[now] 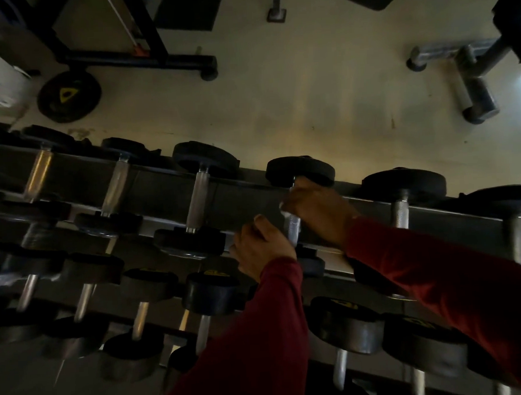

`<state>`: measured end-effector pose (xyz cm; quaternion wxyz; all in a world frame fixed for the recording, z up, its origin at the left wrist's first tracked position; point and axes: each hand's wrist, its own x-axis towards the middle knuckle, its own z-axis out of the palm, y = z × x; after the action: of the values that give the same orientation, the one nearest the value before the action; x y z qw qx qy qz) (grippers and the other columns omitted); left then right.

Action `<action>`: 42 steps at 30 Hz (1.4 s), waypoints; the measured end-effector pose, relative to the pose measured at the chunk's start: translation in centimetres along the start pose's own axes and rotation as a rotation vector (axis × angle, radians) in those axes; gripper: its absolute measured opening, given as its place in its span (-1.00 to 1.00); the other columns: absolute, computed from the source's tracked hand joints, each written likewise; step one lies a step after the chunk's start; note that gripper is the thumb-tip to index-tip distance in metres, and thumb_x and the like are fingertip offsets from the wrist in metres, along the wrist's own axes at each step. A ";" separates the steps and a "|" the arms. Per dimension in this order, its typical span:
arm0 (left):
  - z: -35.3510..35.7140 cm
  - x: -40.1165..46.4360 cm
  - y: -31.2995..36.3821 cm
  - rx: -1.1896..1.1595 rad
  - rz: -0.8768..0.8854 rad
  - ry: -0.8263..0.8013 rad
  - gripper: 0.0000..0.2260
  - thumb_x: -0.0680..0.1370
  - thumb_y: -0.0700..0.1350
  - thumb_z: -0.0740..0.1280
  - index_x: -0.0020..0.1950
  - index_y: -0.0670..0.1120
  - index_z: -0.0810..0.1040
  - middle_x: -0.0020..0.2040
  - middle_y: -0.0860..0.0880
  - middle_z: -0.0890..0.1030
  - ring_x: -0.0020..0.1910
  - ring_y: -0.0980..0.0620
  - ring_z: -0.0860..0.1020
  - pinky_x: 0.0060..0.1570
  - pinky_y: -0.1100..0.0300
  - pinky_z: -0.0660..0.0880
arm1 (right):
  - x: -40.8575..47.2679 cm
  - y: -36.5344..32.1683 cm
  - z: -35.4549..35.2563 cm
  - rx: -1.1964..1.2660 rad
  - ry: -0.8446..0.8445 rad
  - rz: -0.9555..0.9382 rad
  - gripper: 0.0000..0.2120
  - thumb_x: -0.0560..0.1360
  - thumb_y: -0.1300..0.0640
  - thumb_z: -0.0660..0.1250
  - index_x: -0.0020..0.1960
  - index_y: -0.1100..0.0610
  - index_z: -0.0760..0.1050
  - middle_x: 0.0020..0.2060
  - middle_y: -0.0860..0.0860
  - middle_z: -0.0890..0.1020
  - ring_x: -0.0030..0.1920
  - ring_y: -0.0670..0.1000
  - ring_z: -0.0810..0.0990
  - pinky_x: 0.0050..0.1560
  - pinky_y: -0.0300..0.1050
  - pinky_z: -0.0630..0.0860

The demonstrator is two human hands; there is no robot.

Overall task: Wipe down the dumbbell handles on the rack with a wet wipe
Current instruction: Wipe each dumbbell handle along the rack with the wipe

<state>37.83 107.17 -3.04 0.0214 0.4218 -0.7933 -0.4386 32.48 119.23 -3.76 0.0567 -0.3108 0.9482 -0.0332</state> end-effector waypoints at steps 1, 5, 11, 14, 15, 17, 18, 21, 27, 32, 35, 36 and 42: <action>0.0 0.0 0.0 -0.003 -0.007 0.003 -0.45 0.49 0.19 -0.01 0.13 -0.09 0.63 0.18 -0.08 0.57 0.24 -0.08 0.40 0.18 -0.04 0.32 | 0.4 0.0 -0.1 -0.039 -0.008 0.060 -0.80 0.49 0.04 0.45 0.11 -0.02 0.64 0.05 -0.05 0.67 0.09 -0.04 0.54 0.08 -0.16 0.52; -0.1 -0.1 0.1 -0.021 0.005 -0.001 -0.44 0.49 0.19 -0.02 0.15 -0.11 0.60 0.19 -0.10 0.56 0.23 -0.09 0.42 0.18 -0.03 0.32 | -0.9 -1.8 0.9 0.020 0.033 0.041 -0.79 0.59 0.07 0.32 0.13 0.15 0.62 0.13 0.10 0.62 0.15 0.06 0.57 0.17 -0.15 0.41; -0.3 -0.1 0.1 -0.037 -0.009 -0.005 -0.58 0.61 0.11 0.09 0.17 -0.12 0.59 0.25 -0.11 0.53 0.30 -0.08 0.36 0.23 0.00 0.27 | 0.1 -0.6 -0.5 -0.091 -0.039 -0.067 -0.76 0.62 0.07 0.22 0.20 0.07 0.60 0.16 0.02 0.62 0.20 0.02 0.50 0.19 -0.16 0.38; -0.3 0.0 0.1 -0.015 -0.004 -0.033 -0.63 0.64 0.06 0.12 0.21 -0.14 0.58 0.27 -0.13 0.52 0.32 -0.10 0.35 0.26 -0.02 0.26 | 0.4 -0.5 -0.6 -0.198 -0.043 0.030 -0.72 0.57 0.23 0.29 0.26 0.14 0.59 0.23 0.04 0.61 0.24 0.08 0.49 0.24 -0.08 0.42; -0.3 0.0 0.1 -0.007 0.002 -0.033 -0.63 0.64 0.06 0.12 0.21 -0.14 0.58 0.26 -0.13 0.53 0.32 -0.10 0.35 0.25 -0.02 0.27 | 0.1 -1.0 -0.6 -0.147 -0.030 0.031 -0.73 0.56 0.24 0.31 0.24 0.16 0.60 0.21 0.07 0.63 0.23 0.11 0.52 0.25 -0.05 0.43; -0.4 -0.1 0.0 0.009 0.022 -0.030 -0.62 0.64 0.07 0.11 0.20 -0.13 0.58 0.25 -0.13 0.53 0.31 -0.10 0.36 0.22 -0.01 0.28 | -1.0 -2.0 -1.0 0.046 -0.056 0.043 -0.76 0.58 0.19 0.29 0.20 0.14 0.62 0.17 0.09 0.64 0.18 0.10 0.56 0.29 -0.15 0.38; -0.4 -0.1 0.0 0.017 0.032 -0.036 -0.62 0.64 0.07 0.10 0.19 -0.12 0.58 0.25 -0.12 0.53 0.29 -0.10 0.37 0.21 -0.02 0.28 | -1.5 -2.3 -1.5 0.146 -0.073 0.048 -0.78 0.59 0.15 0.29 0.17 0.11 0.64 0.14 0.06 0.65 0.16 0.05 0.58 0.30 -0.25 0.32; -0.5 0.1 -0.2 0.045 0.037 -0.073 -0.59 0.63 0.12 0.06 0.18 -0.09 0.58 0.23 -0.10 0.54 0.26 -0.11 0.41 0.21 -0.06 0.30 | -3.3 -1.7 -2.4 0.514 -0.055 0.301 -0.75 0.55 0.30 0.29 0.11 0.08 0.66 0.07 0.02 0.69 0.05 -0.07 0.63 0.16 -0.19 0.54; -1.3 -1.8 0.0 0.122 0.145 -0.142 -0.71 0.58 0.09 0.20 0.17 -0.04 0.54 0.23 -0.07 0.50 0.26 -0.11 0.38 0.21 -0.11 0.27 | -11.0 -0.4 -3.7 1.629 0.124 1.019 -0.68 0.62 0.34 0.16 0.16 0.08 0.62 0.19 0.06 0.64 0.11 0.04 0.66 0.13 -0.03 0.61; 0.1 -10.7 -0.5 0.114 0.489 -0.066 -0.84 0.50 -0.03 0.33 0.06 0.01 0.54 0.12 -0.05 0.50 0.16 -0.10 0.41 0.12 -0.09 0.36 | -17.7 1.7 -5.8 1.852 0.226 1.082 -0.83 0.62 0.28 0.22 0.11 0.18 0.57 0.06 0.08 0.67 0.02 0.02 0.67 -0.02 -0.12 0.62; 3.1 -15.9 -0.2 0.012 0.272 -0.204 -0.64 0.50 0.09 0.16 0.13 -0.08 0.55 0.21 -0.11 0.51 0.23 -0.16 0.40 0.19 -0.10 0.38 | -20.3 4.2 -4.5 1.473 0.149 0.994 -0.86 0.55 0.15 0.37 0.06 0.15 0.65 0.04 0.08 0.70 0.05 0.03 0.68 0.16 0.02 0.60; 4.0 -17.1 0.1 -0.010 0.112 -0.234 -0.59 0.53 0.11 0.12 0.18 -0.11 0.55 0.25 -0.14 0.50 0.25 -0.19 0.39 0.23 -0.08 0.36 | -20.9 5.0 -3.9 1.261 0.097 0.928 -0.88 0.52 0.11 0.41 0.02 0.10 0.68 0.02 0.04 0.71 0.02 -0.01 0.68 0.16 -0.04 0.59; 7.6 -18.9 0.8 -0.073 -0.279 -0.071 -0.65 0.65 -0.12 0.07 0.39 -0.18 0.40 0.36 -0.28 0.41 0.33 -0.24 0.36 0.25 -0.06 0.27 | -21.1 7.3 -0.9 0.705 -0.183 0.675 -0.87 0.53 0.14 0.43 0.05 0.04 0.70 0.08 -0.04 0.70 0.03 -0.14 0.62 0.06 -0.45 0.46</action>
<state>46.38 125.50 -0.83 -0.0524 0.5111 -0.7109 -0.4803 44.95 137.64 -1.72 0.2491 0.0499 0.9181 -0.3041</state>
